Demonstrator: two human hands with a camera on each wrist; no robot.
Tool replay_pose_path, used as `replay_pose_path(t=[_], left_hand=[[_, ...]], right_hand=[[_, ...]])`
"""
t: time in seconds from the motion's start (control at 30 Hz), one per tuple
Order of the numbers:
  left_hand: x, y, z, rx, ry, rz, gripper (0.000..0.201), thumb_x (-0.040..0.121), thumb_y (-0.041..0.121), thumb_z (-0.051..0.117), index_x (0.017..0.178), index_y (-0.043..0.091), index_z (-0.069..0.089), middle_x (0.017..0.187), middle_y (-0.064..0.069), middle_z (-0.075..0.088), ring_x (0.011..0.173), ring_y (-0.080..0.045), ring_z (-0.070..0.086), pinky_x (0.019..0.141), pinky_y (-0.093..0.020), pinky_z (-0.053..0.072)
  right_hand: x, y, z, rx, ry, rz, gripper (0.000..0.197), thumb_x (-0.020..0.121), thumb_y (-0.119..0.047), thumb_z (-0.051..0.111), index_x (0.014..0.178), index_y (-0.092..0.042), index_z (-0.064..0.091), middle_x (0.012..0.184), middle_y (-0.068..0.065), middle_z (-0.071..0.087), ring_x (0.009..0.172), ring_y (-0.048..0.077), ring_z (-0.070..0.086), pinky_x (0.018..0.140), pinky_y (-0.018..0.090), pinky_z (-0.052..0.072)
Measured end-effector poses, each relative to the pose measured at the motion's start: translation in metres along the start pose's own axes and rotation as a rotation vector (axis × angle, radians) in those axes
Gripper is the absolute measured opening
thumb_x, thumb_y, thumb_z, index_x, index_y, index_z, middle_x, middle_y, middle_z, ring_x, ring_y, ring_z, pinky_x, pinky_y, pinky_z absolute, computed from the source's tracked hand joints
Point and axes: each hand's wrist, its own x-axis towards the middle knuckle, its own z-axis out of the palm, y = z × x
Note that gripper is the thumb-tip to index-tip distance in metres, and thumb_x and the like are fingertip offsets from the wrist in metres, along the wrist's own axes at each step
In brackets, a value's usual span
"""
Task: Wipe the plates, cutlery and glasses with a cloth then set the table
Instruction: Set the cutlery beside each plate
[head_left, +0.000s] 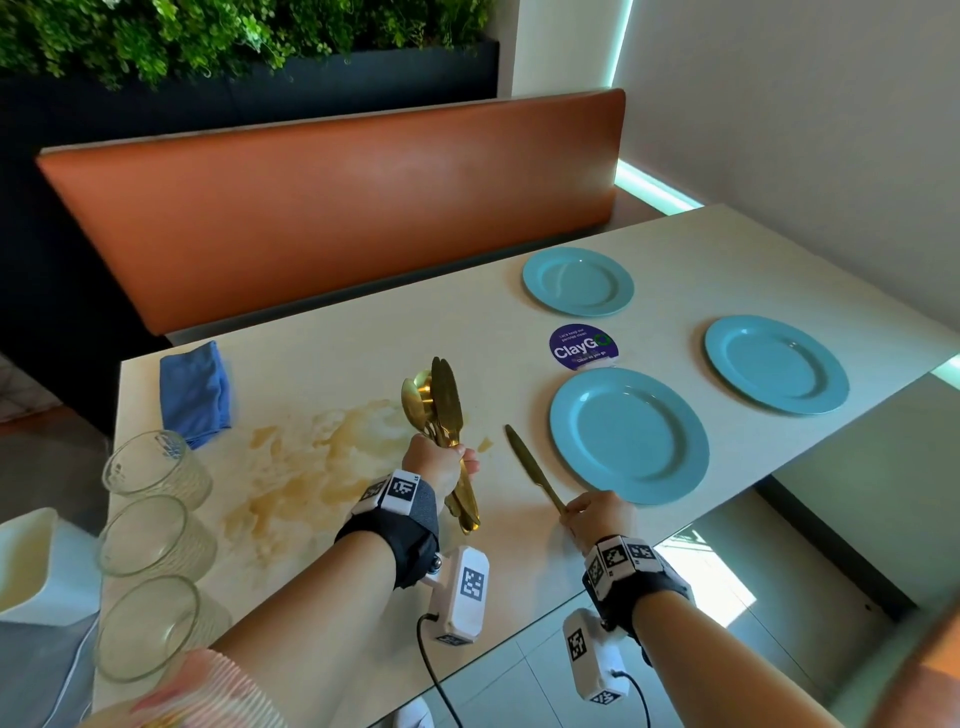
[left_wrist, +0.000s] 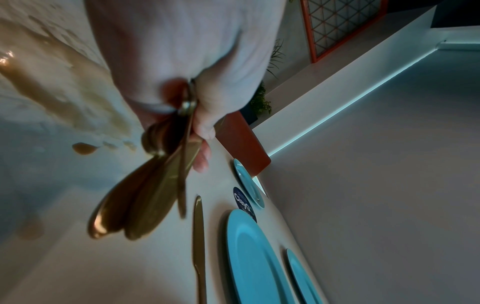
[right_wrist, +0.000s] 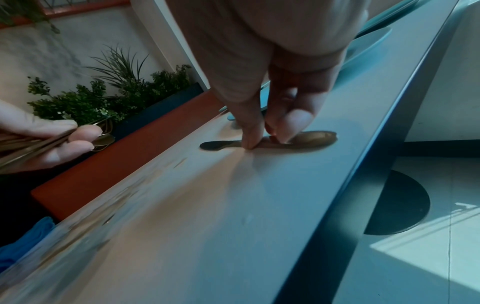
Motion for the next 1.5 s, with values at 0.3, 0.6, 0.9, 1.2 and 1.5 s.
replay_pose_path(t=[0.3, 0.6, 0.9, 1.2, 1.5], left_hand=[[0.001, 0.002, 0.002, 0.039, 0.005, 0.0, 0.021, 0.097, 0.005, 0.049, 0.114, -0.005, 0.053, 0.074, -0.007, 0.066, 0.061, -0.017, 0.064, 0.071, -0.031, 0.056], [0.004, 0.005, 0.007, 0.063, -0.003, -0.004, 0.019, 0.096, 0.007, 0.05, 0.111, -0.003, 0.054, 0.08, -0.008, 0.068, 0.066, -0.017, 0.067, 0.082, -0.036, 0.057], [0.0, 0.004, 0.013, 0.044, -0.014, -0.009, 0.008, 0.096, 0.005, 0.049, 0.102, 0.001, 0.052, 0.074, -0.008, 0.066, 0.064, -0.019, 0.065, 0.086, -0.04, 0.056], [-0.001, 0.001, 0.018, 0.048, -0.017, -0.005, 0.006, 0.096, 0.003, 0.049, 0.091, 0.005, 0.051, 0.073, -0.008, 0.065, 0.063, -0.019, 0.063, 0.086, -0.041, 0.056], [0.0, 0.013, 0.021, 0.036, -0.045, -0.026, 0.018, 0.096, 0.003, 0.049, 0.079, 0.006, 0.051, 0.072, -0.01, 0.064, 0.061, -0.02, 0.062, 0.071, -0.036, 0.055]], right_hand=[[-0.002, -0.004, -0.005, -0.029, -0.02, 0.0, 0.017, 0.077, -0.019, 0.073, 0.094, -0.017, 0.074, 0.097, 0.008, 0.071, 0.091, 0.022, 0.064, 0.078, 0.026, 0.052], [0.001, -0.004, -0.004, -0.016, -0.022, 0.004, 0.014, 0.076, -0.013, 0.073, 0.089, -0.017, 0.076, 0.094, 0.008, 0.071, 0.077, 0.017, 0.056, 0.078, 0.027, 0.053], [0.004, -0.002, -0.005, -0.015, -0.038, -0.001, 0.014, 0.075, -0.012, 0.074, 0.089, -0.016, 0.076, 0.095, 0.007, 0.072, 0.077, 0.016, 0.055, 0.077, 0.026, 0.053], [0.001, -0.006, -0.007, -0.01, -0.023, -0.016, 0.02, 0.076, -0.018, 0.074, 0.096, -0.014, 0.074, 0.098, 0.01, 0.071, 0.078, 0.018, 0.056, 0.073, 0.022, 0.048], [0.0, -0.042, -0.022, 0.044, -0.072, -0.159, 0.015, 0.081, -0.022, 0.069, 0.093, -0.014, 0.073, 0.095, 0.005, 0.07, 0.077, 0.014, 0.059, 0.071, 0.024, 0.052]])
